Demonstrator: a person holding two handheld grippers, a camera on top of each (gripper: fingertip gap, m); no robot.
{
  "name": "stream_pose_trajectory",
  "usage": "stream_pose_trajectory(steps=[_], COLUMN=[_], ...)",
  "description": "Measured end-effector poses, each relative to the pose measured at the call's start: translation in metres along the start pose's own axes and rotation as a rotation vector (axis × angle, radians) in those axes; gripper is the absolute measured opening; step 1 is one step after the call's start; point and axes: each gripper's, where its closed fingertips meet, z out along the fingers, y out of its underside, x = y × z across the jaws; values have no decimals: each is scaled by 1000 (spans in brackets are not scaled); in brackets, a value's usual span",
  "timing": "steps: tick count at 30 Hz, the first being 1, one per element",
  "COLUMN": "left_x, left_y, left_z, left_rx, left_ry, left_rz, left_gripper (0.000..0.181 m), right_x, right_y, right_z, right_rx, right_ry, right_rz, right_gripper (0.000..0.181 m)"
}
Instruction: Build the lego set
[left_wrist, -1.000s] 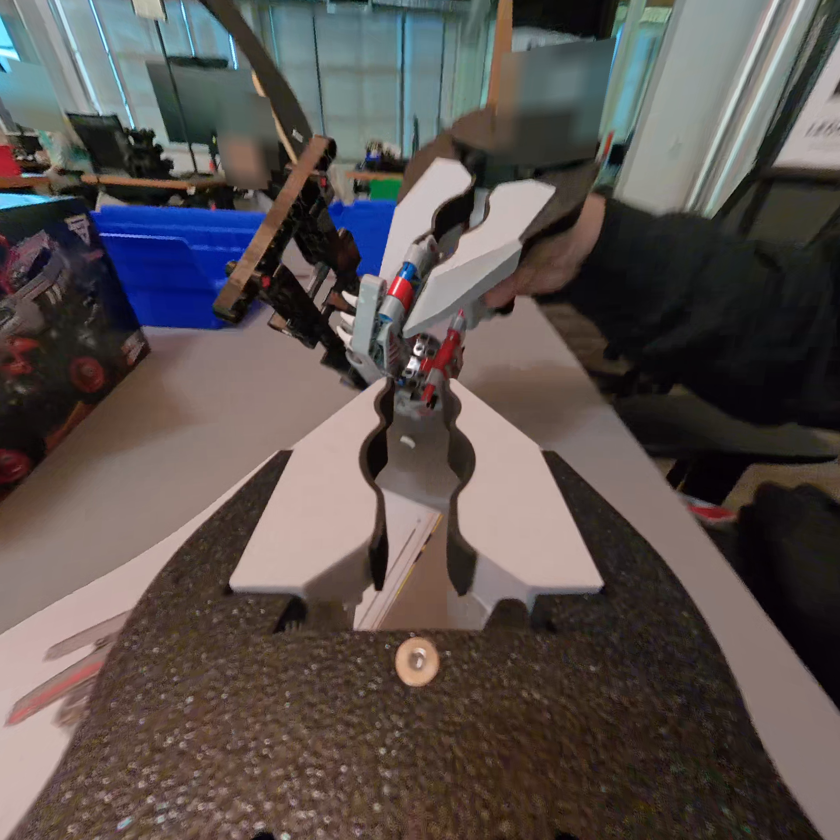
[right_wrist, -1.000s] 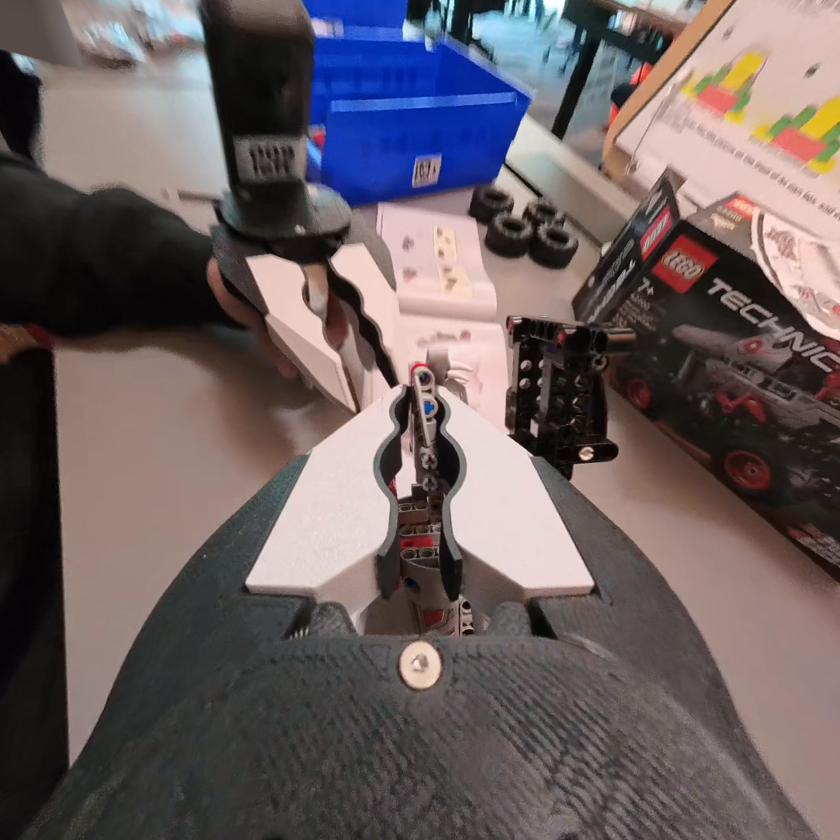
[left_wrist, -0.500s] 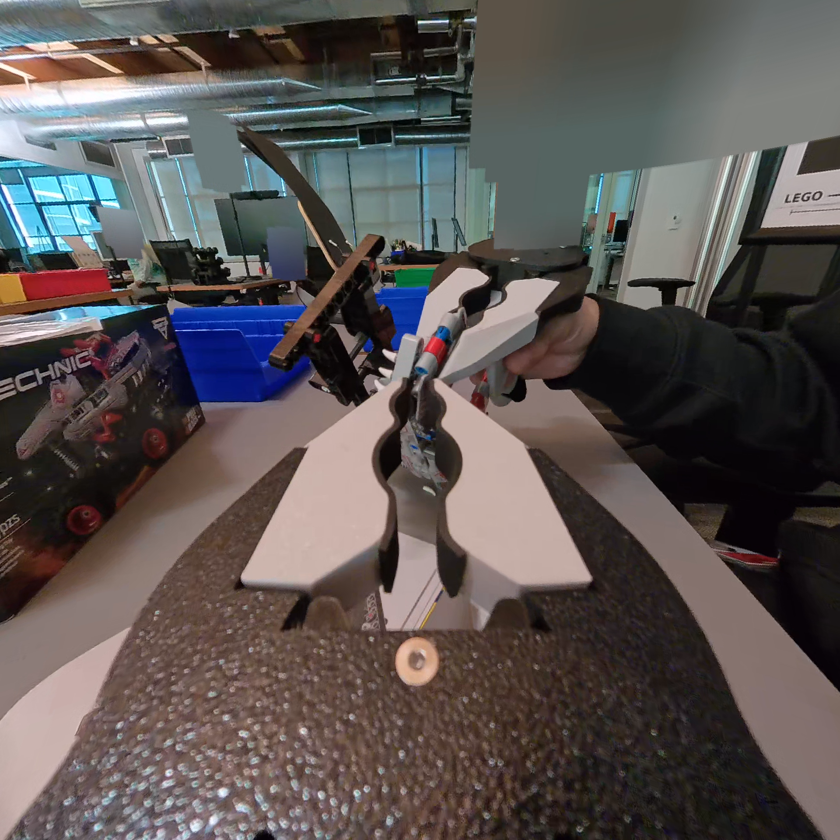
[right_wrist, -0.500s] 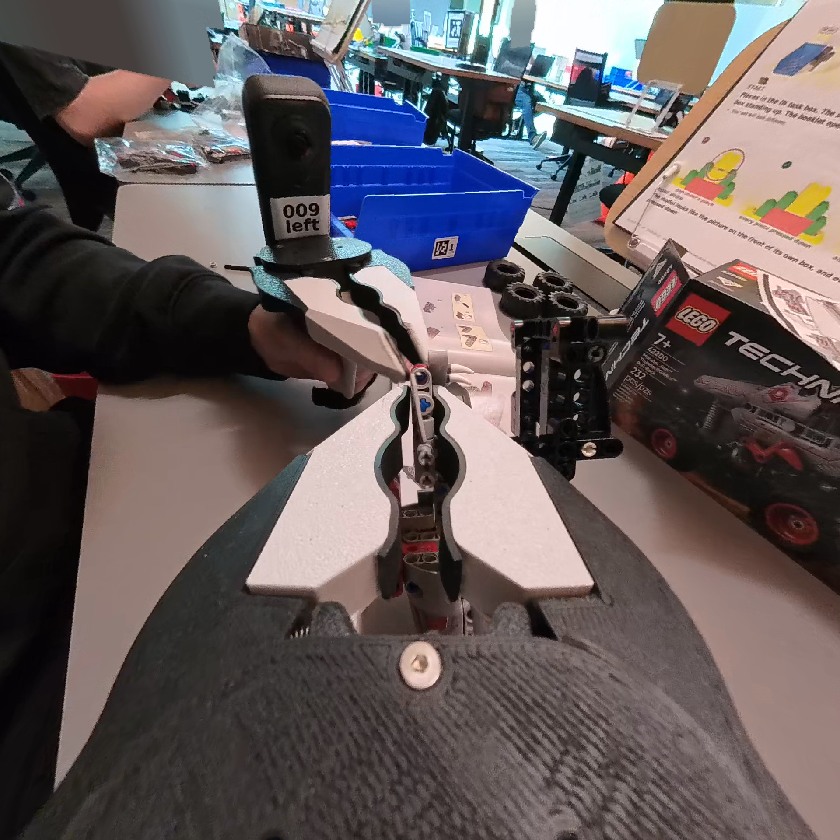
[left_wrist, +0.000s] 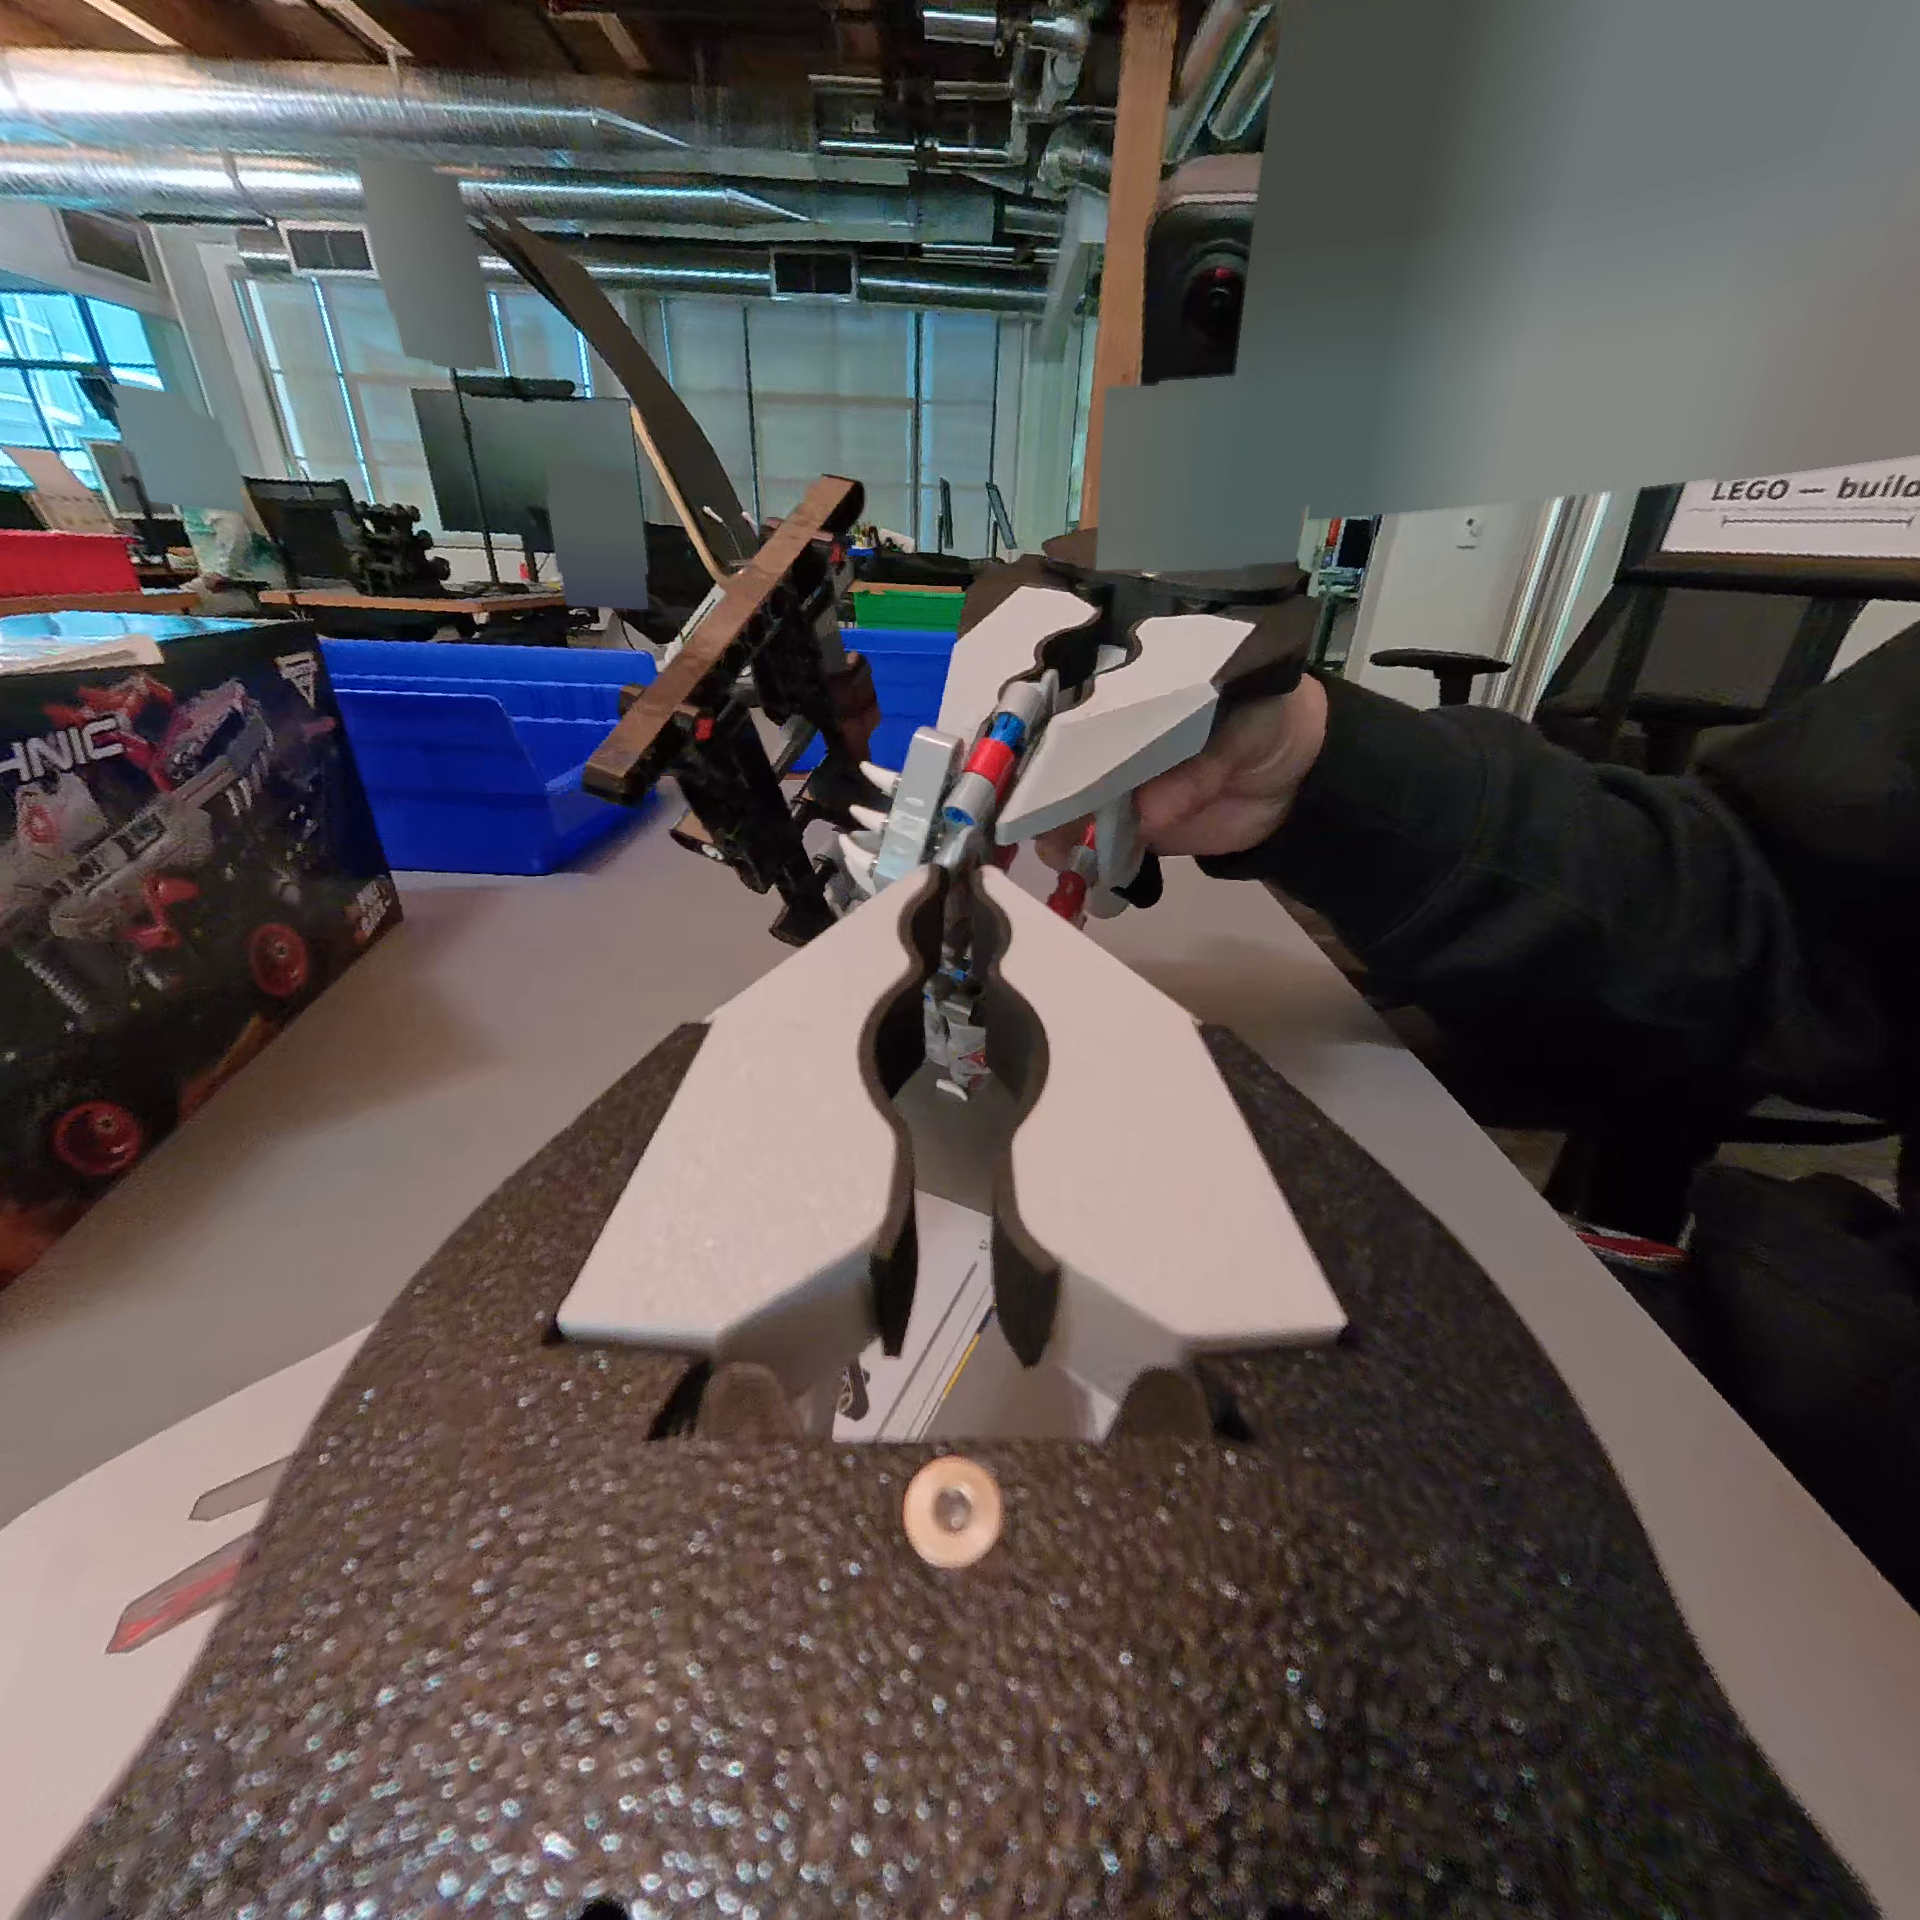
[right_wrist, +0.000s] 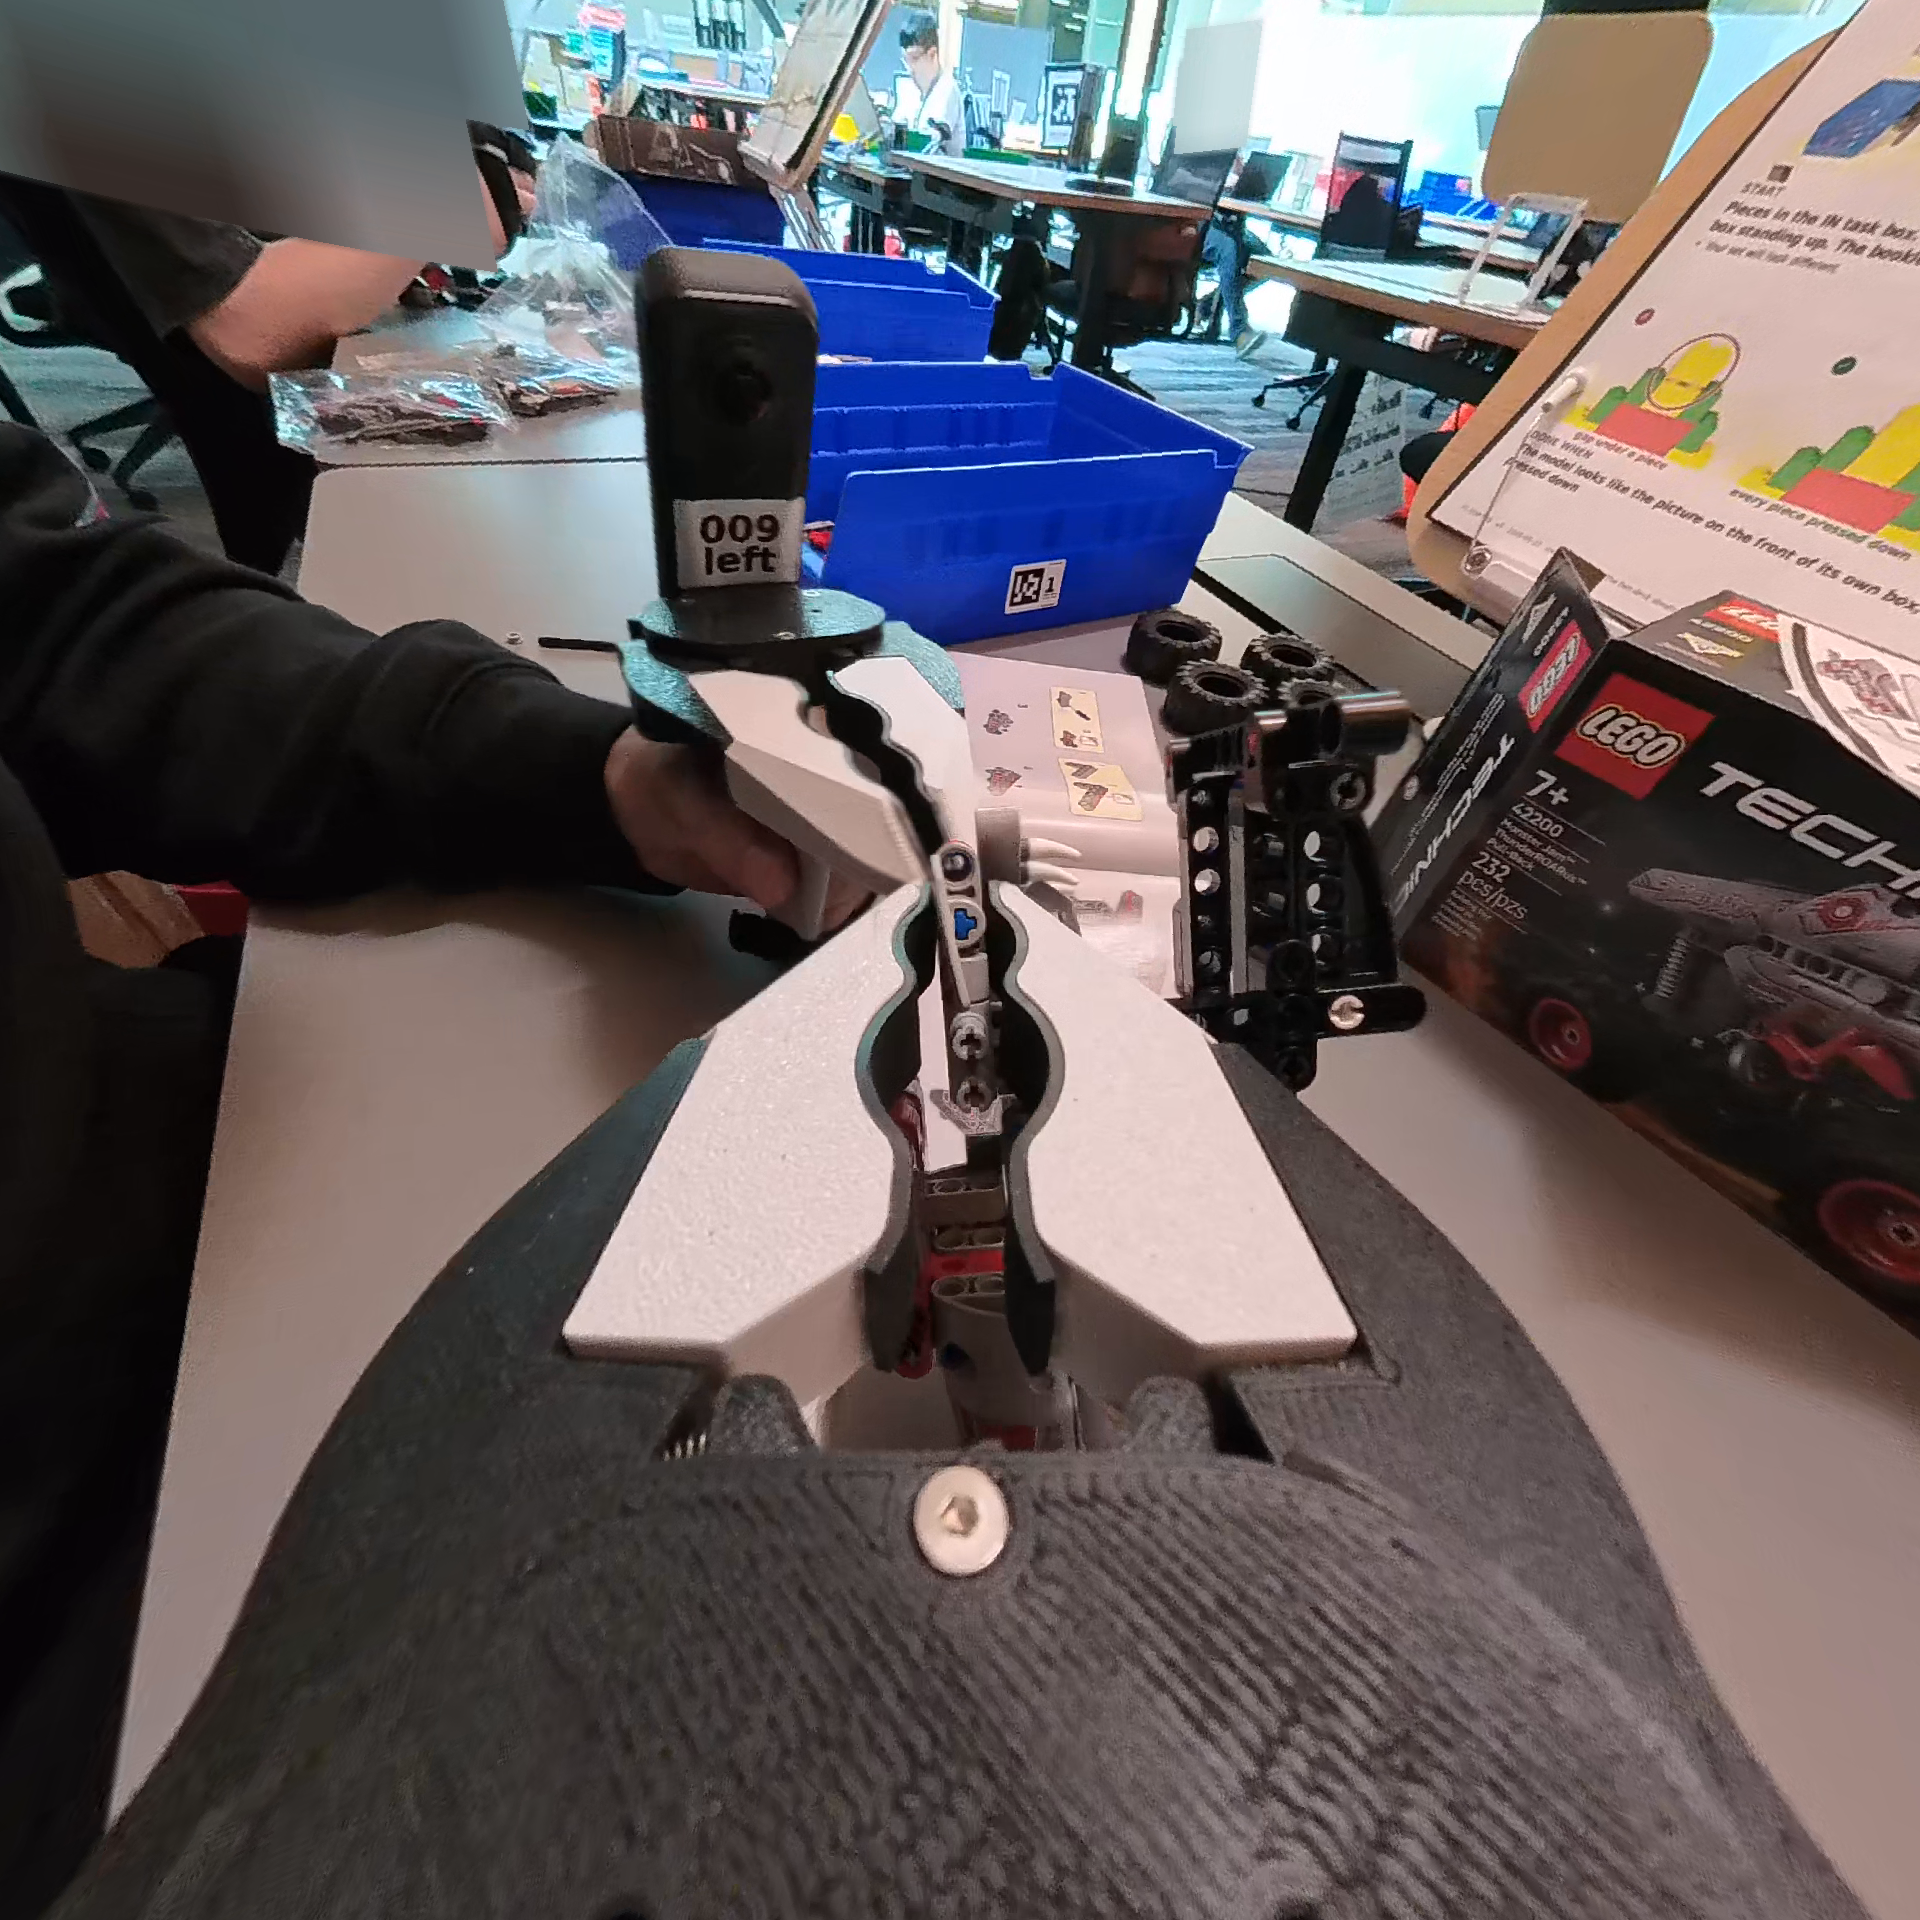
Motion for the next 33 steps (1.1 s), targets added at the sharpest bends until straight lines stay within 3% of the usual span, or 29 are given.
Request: stream_pose_trajectory(steps=[2,6,9,15,19,24,28,33], left_x=[0,-2,1,3,-2,-10,-10,-16], left_y=[0,4,6,10,11,19,29,51], left_z=[0,1,1,3,0,-8,-10,-20], left_rx=[3,-33,-49,-76,-94,-165,-244,-445], left_ry=[8,-21,-8,3,-16,-37,-45,-76], left_rz=[-6,52,67,79,50,40,133,342], left_gripper=[0,0,0,0,0,0,1,10], right_x=[-2,6,10,13,14,16,12,5], right_y=[-1,-3,-7,1,3,11,23,56], right_z=[0,-13,-23,-15,-9,2,8,18], right_rx=[-1,-73,-114,-218,-272,-307,-373,-541], right_ry=[-12,61,87,-32,-116,-108,-87,-95], right_rz=[-1,-95,-149,-154,-114,-83,-114,-113], right_gripper=[8,36,22,11,10,9,9,9])
